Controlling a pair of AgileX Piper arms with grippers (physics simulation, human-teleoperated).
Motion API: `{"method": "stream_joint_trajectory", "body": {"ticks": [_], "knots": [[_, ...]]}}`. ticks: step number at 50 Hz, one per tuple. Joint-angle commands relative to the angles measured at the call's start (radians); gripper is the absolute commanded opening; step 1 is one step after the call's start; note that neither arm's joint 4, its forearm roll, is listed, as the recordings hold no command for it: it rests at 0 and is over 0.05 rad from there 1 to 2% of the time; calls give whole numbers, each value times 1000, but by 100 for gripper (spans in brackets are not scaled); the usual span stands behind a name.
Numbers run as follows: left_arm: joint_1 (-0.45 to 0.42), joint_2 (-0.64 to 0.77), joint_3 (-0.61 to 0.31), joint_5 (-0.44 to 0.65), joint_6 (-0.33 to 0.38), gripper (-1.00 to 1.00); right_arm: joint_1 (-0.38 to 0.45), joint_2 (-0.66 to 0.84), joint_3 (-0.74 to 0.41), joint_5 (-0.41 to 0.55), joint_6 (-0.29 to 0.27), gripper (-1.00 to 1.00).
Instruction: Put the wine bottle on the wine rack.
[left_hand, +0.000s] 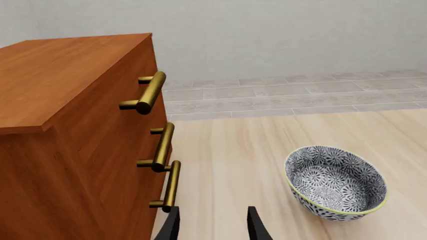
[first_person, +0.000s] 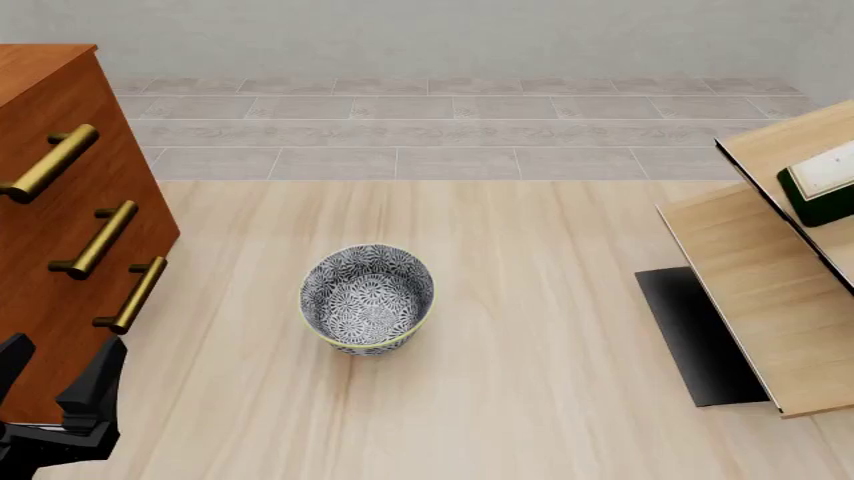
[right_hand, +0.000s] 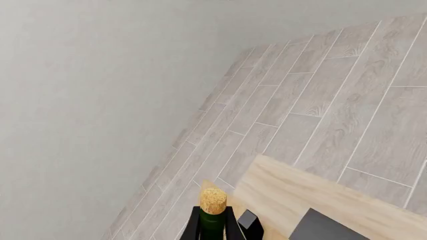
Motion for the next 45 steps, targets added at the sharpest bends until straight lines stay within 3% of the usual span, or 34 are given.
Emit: {"method": "stream_joint_trajectory", "body": {"ticks": [1, 18, 45], "knots": [[1, 9, 0, -10, 1, 100, -19, 34, 59, 5, 10, -100], [-1, -24, 0, 28, 1, 100, -26, 57, 83, -19, 7, -100], [-3, 18, 0, -6, 3, 100, -43, 100, 106, -49, 3, -100]]}}
